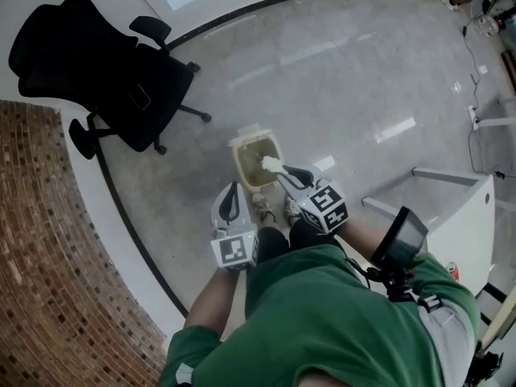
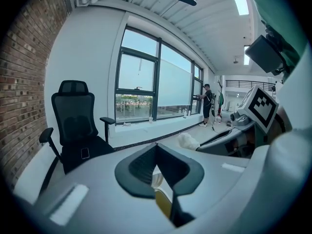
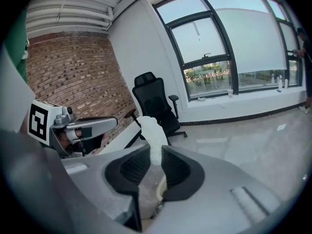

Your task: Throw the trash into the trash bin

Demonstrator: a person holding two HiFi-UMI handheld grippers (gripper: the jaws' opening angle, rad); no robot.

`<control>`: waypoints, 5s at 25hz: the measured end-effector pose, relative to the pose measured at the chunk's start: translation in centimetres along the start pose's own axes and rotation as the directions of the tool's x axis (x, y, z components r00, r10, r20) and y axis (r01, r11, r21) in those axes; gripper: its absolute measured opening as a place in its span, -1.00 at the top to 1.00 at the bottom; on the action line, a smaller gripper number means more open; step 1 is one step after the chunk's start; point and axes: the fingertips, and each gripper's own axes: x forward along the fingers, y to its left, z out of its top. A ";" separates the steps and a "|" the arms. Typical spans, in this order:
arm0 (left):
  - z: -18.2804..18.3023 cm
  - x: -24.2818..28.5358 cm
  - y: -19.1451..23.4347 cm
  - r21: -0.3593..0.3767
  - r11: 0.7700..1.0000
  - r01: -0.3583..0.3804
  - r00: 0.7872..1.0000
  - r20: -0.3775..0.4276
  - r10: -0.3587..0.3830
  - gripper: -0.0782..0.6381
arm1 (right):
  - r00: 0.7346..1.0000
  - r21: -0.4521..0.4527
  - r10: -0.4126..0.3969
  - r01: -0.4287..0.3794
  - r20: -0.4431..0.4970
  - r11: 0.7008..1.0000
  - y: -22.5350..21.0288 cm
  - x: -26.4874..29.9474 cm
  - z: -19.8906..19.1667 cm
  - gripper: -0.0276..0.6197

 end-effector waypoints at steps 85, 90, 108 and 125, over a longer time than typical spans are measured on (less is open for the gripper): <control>-36.7 12.4 9.3 -0.100 0.995 0.022 0.936 -0.348 -0.055 0.76 | 0.808 -0.194 -0.116 0.001 -0.578 0.981 -8.9 30.9 -32.9 0.61; -34.7 12.8 8.9 -0.079 0.996 0.034 0.947 -0.316 -0.057 0.76 | 0.825 -0.208 -0.126 0.010 -0.552 0.978 -9.0 29.4 -30.6 0.61; -22.7 11.4 6.4 0.004 0.998 0.065 0.962 -0.266 -0.062 0.76 | 0.884 -0.201 -0.117 0.026 -0.452 0.979 -6.3 20.0 -17.9 0.69; -7.8 7.5 2.9 0.118 0.990 0.075 0.991 -0.116 -0.062 0.76 | 0.974 -0.220 -0.127 0.085 -0.185 0.972 -2.9 8.3 -1.7 0.85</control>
